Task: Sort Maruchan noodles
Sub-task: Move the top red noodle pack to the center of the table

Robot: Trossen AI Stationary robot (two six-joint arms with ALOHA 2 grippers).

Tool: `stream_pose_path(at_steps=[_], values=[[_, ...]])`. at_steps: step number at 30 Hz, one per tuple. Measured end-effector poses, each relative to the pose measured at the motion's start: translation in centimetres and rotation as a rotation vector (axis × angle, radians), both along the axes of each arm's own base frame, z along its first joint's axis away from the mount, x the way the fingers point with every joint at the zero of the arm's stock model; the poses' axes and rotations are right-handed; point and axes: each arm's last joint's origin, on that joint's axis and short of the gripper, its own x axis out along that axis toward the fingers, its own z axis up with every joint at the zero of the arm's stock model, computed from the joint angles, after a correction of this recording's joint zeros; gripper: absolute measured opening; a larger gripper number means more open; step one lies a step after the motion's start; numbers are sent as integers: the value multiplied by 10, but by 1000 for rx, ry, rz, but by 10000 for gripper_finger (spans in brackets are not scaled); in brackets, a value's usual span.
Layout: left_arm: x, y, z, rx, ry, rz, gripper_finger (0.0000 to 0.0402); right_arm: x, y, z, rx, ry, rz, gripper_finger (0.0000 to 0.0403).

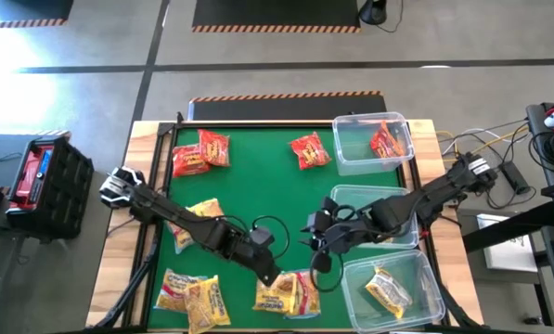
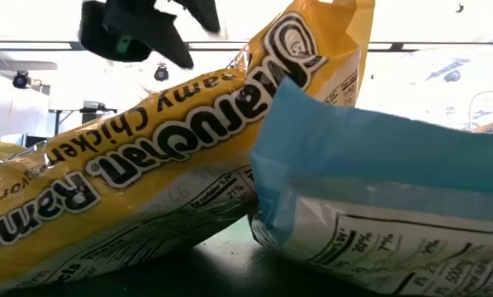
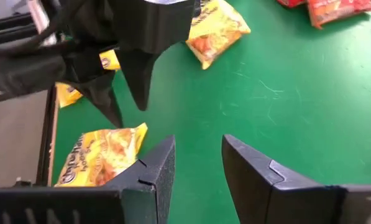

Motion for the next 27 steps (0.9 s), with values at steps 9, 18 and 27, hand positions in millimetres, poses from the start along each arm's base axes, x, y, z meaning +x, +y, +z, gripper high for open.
stream_pose_path(at_steps=[9,18,27], values=[[14,41,0,207,-40,87,152,-8,-44,3,-108,56,-302,121],[34,114,4,326,-86,287,152,-10,-88,0,-181,161,-412,121],[73,203,-5,393,-308,338,152,-42,-124,11,-262,322,-462,121]])
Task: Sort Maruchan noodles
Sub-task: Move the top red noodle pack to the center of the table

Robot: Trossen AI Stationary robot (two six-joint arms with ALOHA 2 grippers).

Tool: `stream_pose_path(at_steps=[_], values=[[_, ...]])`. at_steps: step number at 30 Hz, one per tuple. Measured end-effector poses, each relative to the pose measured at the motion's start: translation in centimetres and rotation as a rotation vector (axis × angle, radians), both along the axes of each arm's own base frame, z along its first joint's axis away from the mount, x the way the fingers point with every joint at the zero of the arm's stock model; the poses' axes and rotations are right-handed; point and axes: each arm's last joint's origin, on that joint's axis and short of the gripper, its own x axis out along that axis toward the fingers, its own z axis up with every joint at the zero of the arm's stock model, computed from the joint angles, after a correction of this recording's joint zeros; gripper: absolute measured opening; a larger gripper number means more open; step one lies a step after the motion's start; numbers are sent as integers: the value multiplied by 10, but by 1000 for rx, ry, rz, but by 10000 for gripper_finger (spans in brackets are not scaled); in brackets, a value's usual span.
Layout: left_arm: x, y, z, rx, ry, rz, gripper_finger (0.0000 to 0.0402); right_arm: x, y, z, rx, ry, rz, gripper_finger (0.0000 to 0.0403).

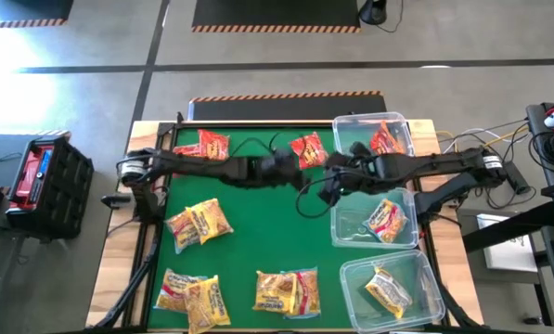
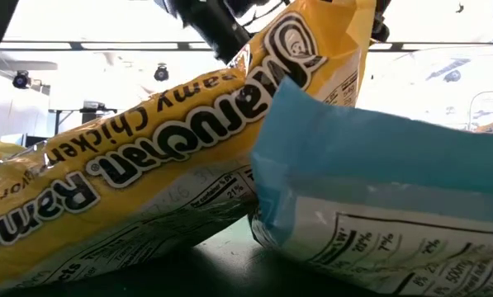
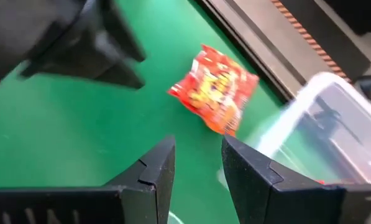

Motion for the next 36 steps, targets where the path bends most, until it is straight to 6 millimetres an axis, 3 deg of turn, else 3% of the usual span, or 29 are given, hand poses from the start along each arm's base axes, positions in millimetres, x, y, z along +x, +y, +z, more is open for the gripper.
stream_pose_path(at_steps=[4,8,12,16,27,32,36], values=[[13,38,-22,-4,-51,6,152,-10,-8,9,-40,18,47,121],[25,71,-49,-139,-146,44,152,-16,-14,17,-83,19,94,121],[36,93,-68,-232,-141,124,152,-22,-23,22,-111,29,105,121],[48,110,-72,-273,-63,126,152,-25,-32,25,-119,28,75,121],[75,125,-70,-242,412,3,152,-30,-57,25,-120,34,-32,121],[75,122,-76,-211,625,-125,152,-31,-62,25,-121,36,-56,121],[62,109,-83,-226,736,-186,152,-31,-62,25,-121,35,-59,121]])
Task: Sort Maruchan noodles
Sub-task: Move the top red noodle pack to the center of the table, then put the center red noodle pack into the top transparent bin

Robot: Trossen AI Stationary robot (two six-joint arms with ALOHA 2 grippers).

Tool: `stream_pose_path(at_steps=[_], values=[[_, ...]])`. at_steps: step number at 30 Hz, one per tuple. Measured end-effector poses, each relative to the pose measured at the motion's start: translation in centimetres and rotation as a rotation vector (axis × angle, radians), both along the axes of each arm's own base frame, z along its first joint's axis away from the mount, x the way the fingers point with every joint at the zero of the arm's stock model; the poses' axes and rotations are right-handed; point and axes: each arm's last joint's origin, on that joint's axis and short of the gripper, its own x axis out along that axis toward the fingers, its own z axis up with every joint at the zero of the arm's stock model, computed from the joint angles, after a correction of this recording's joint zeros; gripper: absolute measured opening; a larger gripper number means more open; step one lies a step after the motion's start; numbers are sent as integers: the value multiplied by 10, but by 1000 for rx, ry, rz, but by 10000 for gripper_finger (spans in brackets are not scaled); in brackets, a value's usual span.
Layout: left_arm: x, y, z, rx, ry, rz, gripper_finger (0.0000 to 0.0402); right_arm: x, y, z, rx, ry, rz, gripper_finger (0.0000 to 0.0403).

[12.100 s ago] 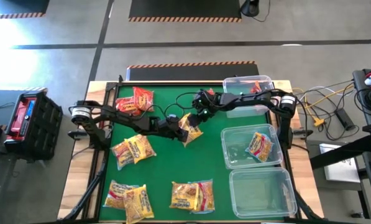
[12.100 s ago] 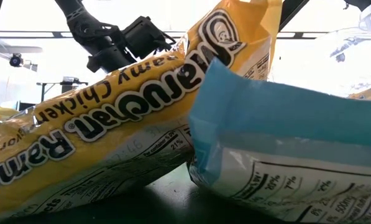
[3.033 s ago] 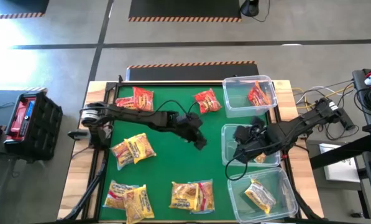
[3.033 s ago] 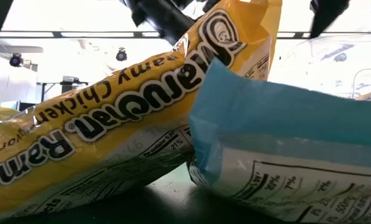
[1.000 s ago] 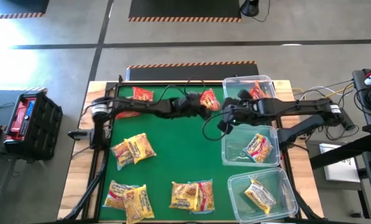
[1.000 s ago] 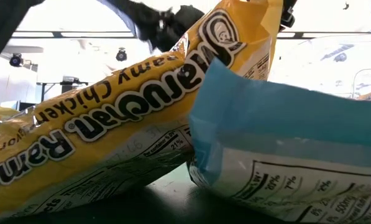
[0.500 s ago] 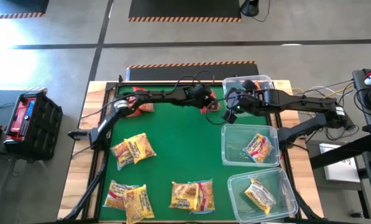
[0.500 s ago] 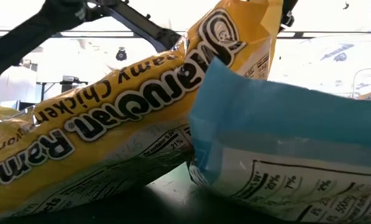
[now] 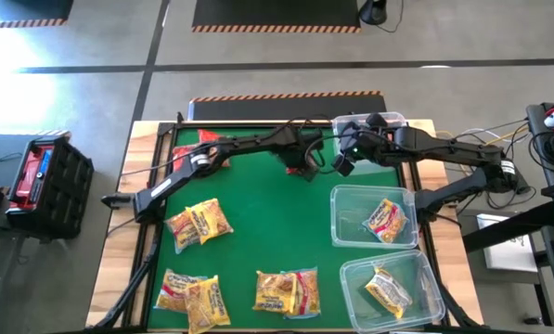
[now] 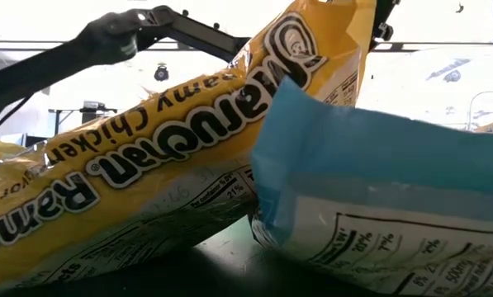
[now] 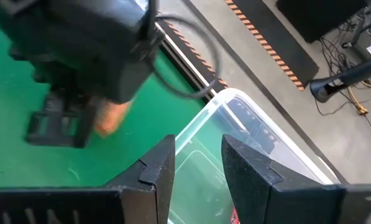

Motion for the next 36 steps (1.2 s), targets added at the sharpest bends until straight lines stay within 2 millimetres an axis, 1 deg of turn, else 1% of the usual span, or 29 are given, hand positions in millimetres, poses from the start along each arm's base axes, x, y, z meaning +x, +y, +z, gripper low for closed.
stream_pose_path(at_steps=[3,8,11,14,18,21,23,25,28,30,32,36], values=[[-11,-11,-1,-11,76,-41,152,0,0,0,0,-2,-3,121],[-27,-33,1,-21,141,-92,152,1,-1,1,-5,-22,-5,121],[-42,-46,3,-51,170,-128,152,4,-3,3,-14,-61,-9,121],[-61,-57,9,-101,163,-148,152,8,-5,6,-30,-107,-4,121],[-88,-71,21,-186,73,-153,152,13,-6,11,-51,-172,5,121],[-107,-81,36,-237,-47,-128,152,19,-7,13,-62,-224,1,121],[-120,-87,48,-243,-134,-93,152,25,-8,11,-52,-251,-15,121],[-134,-92,60,-237,-211,-53,152,32,-9,6,-14,-289,-38,121],[-153,-94,69,-191,-320,37,152,49,-9,-6,111,-324,13,121],[-162,-95,69,-160,-381,99,152,63,-10,-14,176,-348,64,121],[-168,-95,65,-133,-431,155,152,75,-11,-21,219,-367,104,121],[-170,-94,49,-118,-503,227,152,96,-18,-33,304,-429,148,121]])
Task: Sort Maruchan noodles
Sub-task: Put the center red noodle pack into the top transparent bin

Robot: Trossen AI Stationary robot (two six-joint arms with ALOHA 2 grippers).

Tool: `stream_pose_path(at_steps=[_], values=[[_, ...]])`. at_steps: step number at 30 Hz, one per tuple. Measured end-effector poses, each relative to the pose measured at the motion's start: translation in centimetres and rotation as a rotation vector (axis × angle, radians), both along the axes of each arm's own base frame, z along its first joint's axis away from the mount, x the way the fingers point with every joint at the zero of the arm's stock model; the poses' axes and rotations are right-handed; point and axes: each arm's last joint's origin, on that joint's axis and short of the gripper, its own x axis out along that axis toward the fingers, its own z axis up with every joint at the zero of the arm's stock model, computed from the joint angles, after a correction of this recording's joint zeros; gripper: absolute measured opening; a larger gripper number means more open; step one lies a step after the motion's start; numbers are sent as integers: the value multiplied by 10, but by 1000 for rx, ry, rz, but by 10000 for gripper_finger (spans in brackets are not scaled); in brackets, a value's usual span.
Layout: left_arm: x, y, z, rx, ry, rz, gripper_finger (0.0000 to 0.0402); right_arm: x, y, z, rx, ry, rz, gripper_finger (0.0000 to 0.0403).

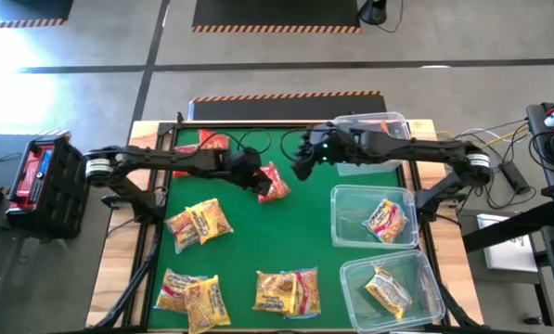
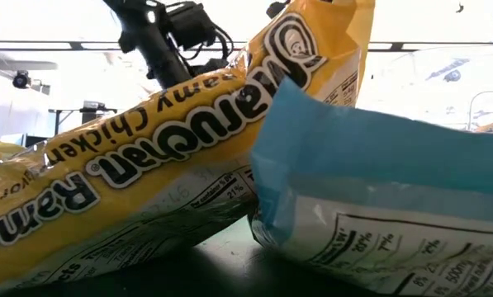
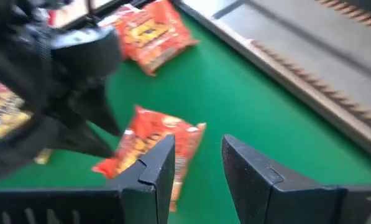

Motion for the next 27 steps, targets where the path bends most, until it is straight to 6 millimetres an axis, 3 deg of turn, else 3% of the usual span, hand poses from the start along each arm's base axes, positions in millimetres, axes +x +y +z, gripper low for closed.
stream_pose_path(at_steps=[9,17,27], values=[[-1,2,-32,11,37,101,152,35,-17,-39,187,31,11,166],[3,3,-59,-2,128,99,152,54,-26,-67,338,53,-81,189],[2,2,-69,23,163,49,152,65,-42,-97,482,74,-95,189]])
